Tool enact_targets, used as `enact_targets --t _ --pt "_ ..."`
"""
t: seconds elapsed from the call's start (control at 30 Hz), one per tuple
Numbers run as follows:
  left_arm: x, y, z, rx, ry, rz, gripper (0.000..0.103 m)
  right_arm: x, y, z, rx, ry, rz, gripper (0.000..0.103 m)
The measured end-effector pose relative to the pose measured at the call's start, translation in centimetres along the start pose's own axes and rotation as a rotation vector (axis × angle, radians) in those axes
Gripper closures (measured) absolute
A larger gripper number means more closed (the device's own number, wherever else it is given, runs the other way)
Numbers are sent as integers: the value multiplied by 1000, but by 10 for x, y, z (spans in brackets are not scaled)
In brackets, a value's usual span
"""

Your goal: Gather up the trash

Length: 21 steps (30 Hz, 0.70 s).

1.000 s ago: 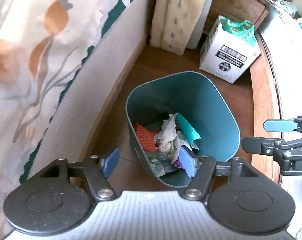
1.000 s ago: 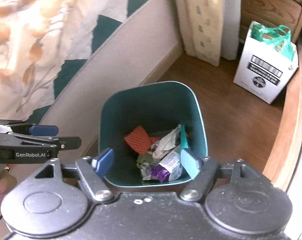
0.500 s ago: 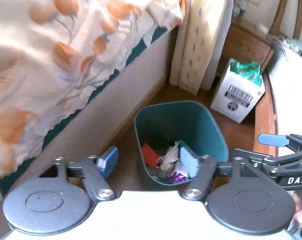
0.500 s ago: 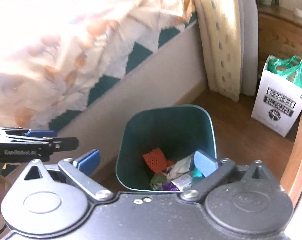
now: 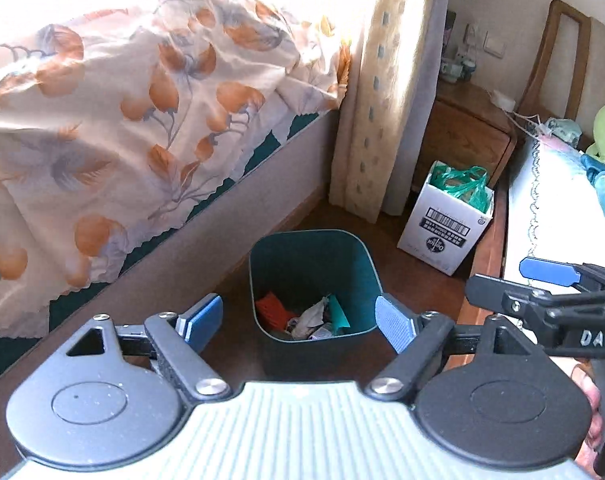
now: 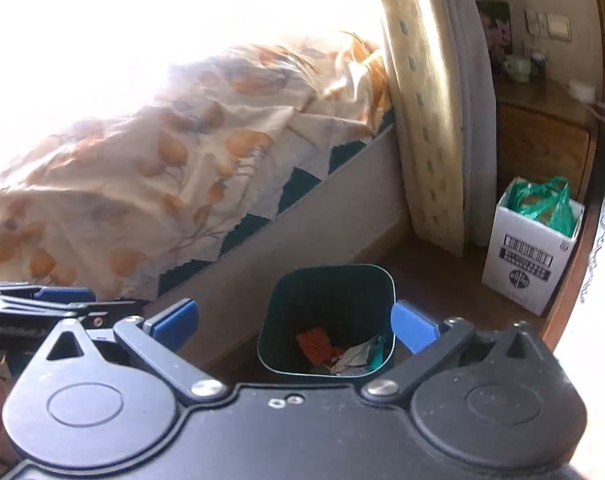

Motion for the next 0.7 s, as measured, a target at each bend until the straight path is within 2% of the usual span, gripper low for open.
enact_targets --t 0.3,0.7 --pt "38 17 2 3 -52 31 18 36 17 -24 34 -18 10 0" --pt "68 32 11 -23 -47 35 18 62 25 -40 31 3 28 0"
Point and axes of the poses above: each gripper's, at about its wrist camera, not at the fingertips, and x roughly against the way its jaws point, z to its right, y to its underside, the point moved 7 cm from there along -x, roughly the way its jaws point, and after that the axes turned 2 degrees about -z, right-handed, at the moved point
